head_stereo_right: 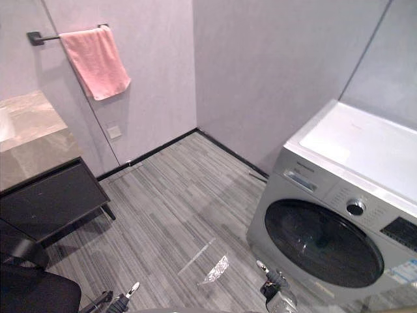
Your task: Pick up the laundry basket with both hands and put the clothes into the washing machine.
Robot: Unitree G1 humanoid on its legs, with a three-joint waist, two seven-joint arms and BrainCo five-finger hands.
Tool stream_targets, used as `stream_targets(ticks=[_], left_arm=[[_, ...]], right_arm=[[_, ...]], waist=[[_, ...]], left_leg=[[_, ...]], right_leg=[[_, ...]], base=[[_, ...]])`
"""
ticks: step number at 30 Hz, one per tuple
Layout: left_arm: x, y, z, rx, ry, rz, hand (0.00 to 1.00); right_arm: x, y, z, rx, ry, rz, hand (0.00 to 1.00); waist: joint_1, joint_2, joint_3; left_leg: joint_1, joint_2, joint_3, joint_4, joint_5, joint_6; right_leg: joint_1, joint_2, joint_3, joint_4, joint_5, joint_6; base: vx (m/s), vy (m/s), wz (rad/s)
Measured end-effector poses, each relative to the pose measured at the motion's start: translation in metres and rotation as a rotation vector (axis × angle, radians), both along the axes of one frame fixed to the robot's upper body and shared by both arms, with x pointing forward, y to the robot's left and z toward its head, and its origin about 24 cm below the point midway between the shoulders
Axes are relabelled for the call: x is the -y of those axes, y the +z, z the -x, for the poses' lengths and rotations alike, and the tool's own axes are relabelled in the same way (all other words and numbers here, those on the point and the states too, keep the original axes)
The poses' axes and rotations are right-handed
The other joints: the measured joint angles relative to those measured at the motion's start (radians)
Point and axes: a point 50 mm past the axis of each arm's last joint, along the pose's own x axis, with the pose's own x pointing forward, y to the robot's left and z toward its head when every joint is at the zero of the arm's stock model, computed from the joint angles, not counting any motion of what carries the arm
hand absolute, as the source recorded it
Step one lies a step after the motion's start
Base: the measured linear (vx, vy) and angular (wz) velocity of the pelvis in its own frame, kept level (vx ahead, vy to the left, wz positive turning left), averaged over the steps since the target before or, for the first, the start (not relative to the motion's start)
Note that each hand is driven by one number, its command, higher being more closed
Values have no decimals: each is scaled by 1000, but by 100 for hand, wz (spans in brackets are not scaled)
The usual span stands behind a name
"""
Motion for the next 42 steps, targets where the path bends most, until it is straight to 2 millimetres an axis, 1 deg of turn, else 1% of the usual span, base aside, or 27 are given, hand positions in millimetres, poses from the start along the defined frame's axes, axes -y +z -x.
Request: stream_targets(ticks=[1, 2, 4, 5, 7, 9, 10, 11, 12, 13, 14, 16, 17, 18, 19, 20, 21, 22, 23, 25, 27, 30, 32, 34, 36, 39, 42], left_arm=[[-3, 1, 0, 1, -3, -8, 0], [-5, 1, 0, -1, -3, -14, 0], [-5, 1, 0, 2, 8, -15, 0], [-5, 1, 3, 0, 30, -16, 0], [-7, 1, 7, 3, 67, -17, 0], [-3, 2, 2, 29, 84, -15, 0], [-2, 2, 1, 35, 100, -12, 0], [-3, 3, 3, 44, 131, -13, 0], [-7, 4, 7, 41, 162, -23, 0], [-9, 4, 9, 41, 173, -26, 0], [-3, 2, 11, 30, 192, -8, 0], [8, -1, 15, 25, 213, 26, 0], [10, -1, 13, 30, 210, 34, 0], [11, -1, 11, 32, 207, 35, 0], [10, 0, 5, 39, 184, 27, 0], [10, 1, 2, 44, 161, 22, 0], [10, 2, -3, 50, 115, 15, 0], [11, 2, -3, 49, 95, 14, 0], [15, 1, -3, 43, 60, 17, 0], [21, -1, 2, 21, 19, 28, 0], [23, -3, 5, 4, 23, 39, 0], [21, -4, 9, -6, 80, 45, 0], [21, -4, 9, -15, 79, 51, 0], [20, -4, 10, -18, 98, 52, 0], [20, -4, 9, -15, 94, 50, 0], [19, -4, 7, -13, 80, 47, 0], [20, -3, 5, -9, 34, 39, 0]], right_arm=[[-2, -1, 3, -4, -2, -8, 0], [-3, -3, 13, -20, -11, -13, 0], [-2, -9, 40, -78, -61, -27, 0], [-5, -12, 56, -119, -86, -44, 0], [-6, -14, 65, -139, -134, -60, 0], [-8, -15, 75, -164, -142, -68, 0], [-10, -16, 79, -174, -147, -73, 0], [-13, -17, 84, -194, -149, -84, 0], [-14, -18, 85, -207, -156, -97, 0], [-15, -18, 84, -207, -163, -105, 0], [-8, -17, 80, -191, -199, -103, 0], [7, -15, 79, -181, -265, -72, 0], [16, -14, 75, -172, -293, -51, 0], [20, -13, 73, -171, -297, -37, 0], [25, -11, 67, -157, -298, -14, 0], [28, -10, 65, -148, -303, 2, 0], [29, -12, 68, -190, -308, -8, 0], [25, -13, 69, -198, -309, -14, 0], [24, -12, 65, -182, -316, -12, 0], [26, -10, 52, -146, -334, -17, 0], [25, -8, 42, -105, -382, -32, 0], [13, -2, 10, 1, -393, -59, 0], [2, 0, 2, 26, -322, -69, 0], [-13, -2, 6, 21, -254, -86, 0], [-13, -2, 7, 26, -226, -81, 0], [-12, -5, 21, -9, -220, -68, 0], [-4, -10, 51, -85, -210, -34, 0]], waist=[[-1, -9, 5], [-2, -14, 10], [-11, -11, 12], [-21, -8, 12], [-25, -8, 12], [-34, -15, 8], [-36, -19, 6], [-42, -33, -2], [-36, -47, -12], [-33, -50, -14], [-33, -16, -17], [-44, 35, -35], [-51, 46, -35], [-52, 44, -32], [-55, 37, -21], [-60, 34, -21], [-62, 35, -18], [-60, 38, -18], [-57, 46, -14], [-54, 64, 0], [-49, 59, 7], [-34, 46, 7], [-41, 41, 7], [-37, 32, 5], [-22, 28, 6], [-24, 19, 6], [-43, 21, 10]], left_leg=[[-5, 0, -10, 18, -12, 11], [-16, 2, -28, 48, -30, 18], [-27, 0, -56, 81, -56, 18], [-35, -1, -70, 104, -76, 12], [-47, -2, -93, 136, -105, -5], [-90, -4, -150, 201, -148, -31], [-97, -4, -163, 216, -159, -38], [-105, -4, -184, 244, -185, -55], [-111, 6, -187, 270, -217, -76], [-114, 17, -187, 289, -235, -90], [-131, 75, -207, 332, -273, -127], [-153, 150, -251, 344, -246, -133], [-187, 171, -244, 381, -203, -82], [-199, 185, -213, 395, -170, -64], [-199, 230, -46, 384, -85, -21], [-199, 252, 45, 393, -80, -12], [-204, 293, 222, 464, -95, -6], [-205, 294, 291, 495, -108, -12], [-196, 237, 336, 523, -151, -68], [-158, 133, 294, 465, -206, -110], [-98, 84, 272, 305, -206, -91], [-52, 25, 213, 136, -102, -53], [-32, 13, 210, 78, -72, -57], [-2, 3, 208, 36, -51, -57], [20, -5, 214, 5, -37, -53], [46, -22, 204, -18, -32, -51], [59, -38, 154, -1, -46, -28]], right_leg=[[-21, 16, 33, 32, -51, 33], [-61, 46, 61, 63, -145, 87], [-84, 67, 92, -62, -205, 133], [-67, 71, 131, -204, -205, 135], [-47, 94, 249, -399, -200, 140], [-36, 97, 309, -484, -203, 152], [-32, 91, 297, -485, -205, 184], [-29, 72, 241, -482, -216, 262], [-27, 72, 217, -475, -224, 290], [-25, 83, 210, -474, -226, 286], [-18, 141, 173, -451, -273, 243], [-12, 221, 104, -437, -296, 189], [7, 236, 51, -431, -303, 166], [23, 239, 21, -437, -301, 163], [79, 238, -56, -460, -295, 140], [99, 235, -92, -475, -296, 117], [130, 234, -155, -509, -305, 83], [140, 237, -177, -523, -306, 76], [152, 234, -216, -544, -313, 62], [160, 233, -249, -557, -304, 50], [161, 234, -268, -560, -297, 48], [171, 241, -196, -651, -224, 59], [175, 238, -194, -674, -210, 71], [183, 233, -188, -673, -211, 78], [176, 229, -172, -656, -218, 89], [174, 206, -174, -604, -241, 124], [98, 155, -140, -346, -265, 184]], base=[[58, 45, 36], [69, 55, 41], [96, 27, 62], [115, -55, 59], [118, -106, 39], [143, -186, 72], [214, -340, 90], [205, -391, 48], [254, -540, 29], [265, -624, 2], [223, -543, 10], [242, -487, 53], [222, -471, 82], [178, -494, 127], [108, -380, 124], [92, -423, 152], [-3, -338, 105], [-26, -328, 121], [-46, -212, 81], [-47, -100, 71], [-76, -41, 50], [-96, 17, -8], [-83, 24, 0], [-53, 27, -2], [-26, 30, -17], [6, 55, 11], [33, 85, 66]])
